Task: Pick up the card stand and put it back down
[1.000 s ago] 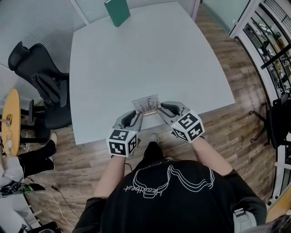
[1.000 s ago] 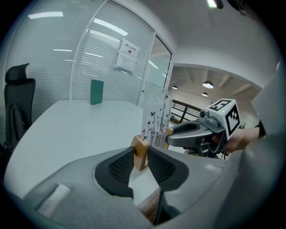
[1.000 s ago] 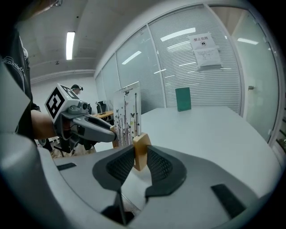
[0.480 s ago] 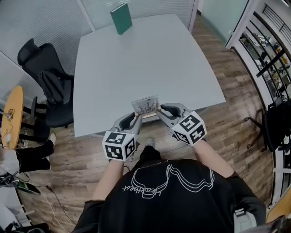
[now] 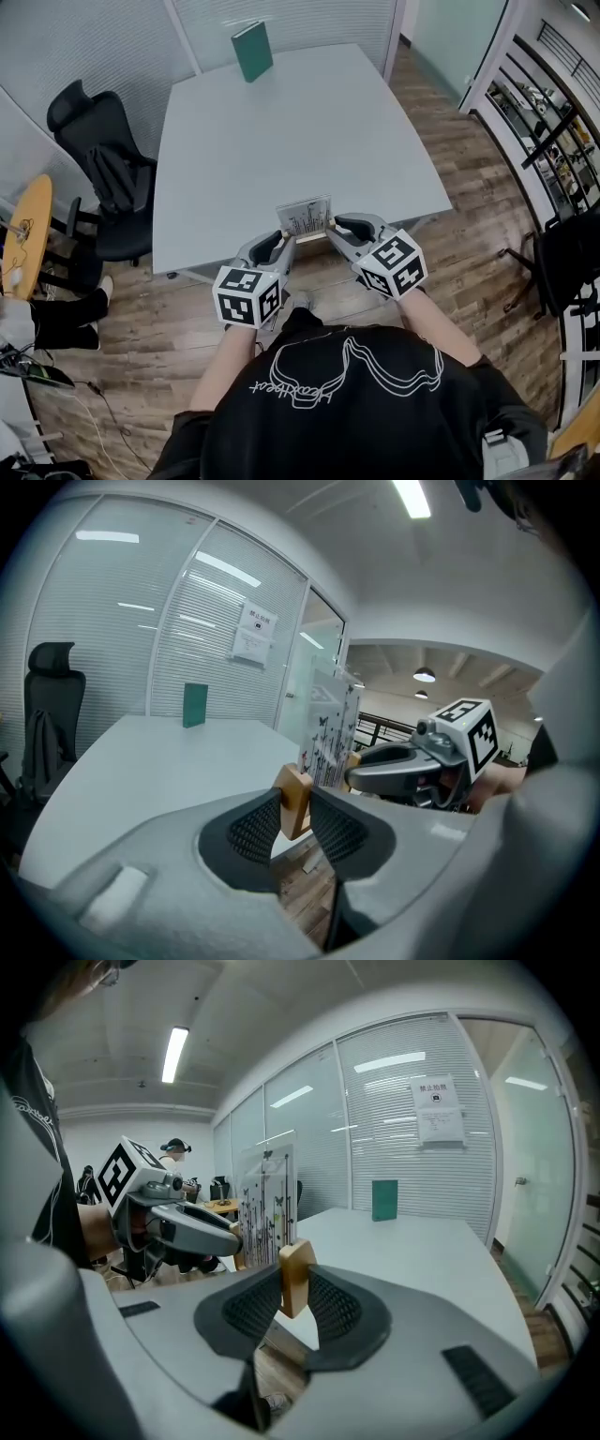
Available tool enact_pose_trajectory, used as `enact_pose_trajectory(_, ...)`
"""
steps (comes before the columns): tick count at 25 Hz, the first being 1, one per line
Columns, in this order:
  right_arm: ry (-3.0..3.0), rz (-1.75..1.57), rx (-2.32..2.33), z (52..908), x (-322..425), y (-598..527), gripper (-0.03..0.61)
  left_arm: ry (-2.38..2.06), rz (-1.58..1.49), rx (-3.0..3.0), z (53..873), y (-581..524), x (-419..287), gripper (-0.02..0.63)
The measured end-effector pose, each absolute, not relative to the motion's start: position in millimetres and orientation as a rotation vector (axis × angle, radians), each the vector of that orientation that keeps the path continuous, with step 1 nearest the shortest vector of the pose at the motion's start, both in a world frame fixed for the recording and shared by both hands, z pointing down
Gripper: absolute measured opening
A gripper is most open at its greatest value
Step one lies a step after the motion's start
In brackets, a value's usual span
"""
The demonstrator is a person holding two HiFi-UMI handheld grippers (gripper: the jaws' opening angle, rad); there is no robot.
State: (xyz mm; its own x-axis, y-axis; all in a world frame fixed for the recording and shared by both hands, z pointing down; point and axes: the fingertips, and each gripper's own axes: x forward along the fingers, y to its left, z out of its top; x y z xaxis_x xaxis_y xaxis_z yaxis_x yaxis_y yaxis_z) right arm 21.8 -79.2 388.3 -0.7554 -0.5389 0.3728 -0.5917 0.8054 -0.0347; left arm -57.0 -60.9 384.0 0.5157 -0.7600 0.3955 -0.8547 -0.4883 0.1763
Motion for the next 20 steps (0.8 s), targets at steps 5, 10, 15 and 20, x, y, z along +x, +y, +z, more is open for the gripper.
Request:
enact_pose_trajectory(5,-2.659,0.199,0.866,382,25,-74,0.092,-1.351,0.38,2.422,377,-55,-53,0.103)
enact_pose_trajectory(10,-2.661,0.194,0.869,380,29,-70,0.092,-1.356,0.387,2.42,376,-49,-49,0.102)
enact_pose_trajectory(15,-2.657,0.196,0.868,383,33,-66,0.091,-1.354,0.389,2.419,378,-46,-45,0.102)
enact_pose_trajectory(20,-2.654,0.189,0.861,383,28,-71,0.091,-1.357,0.388,2.412,379,-50,-50,0.102)
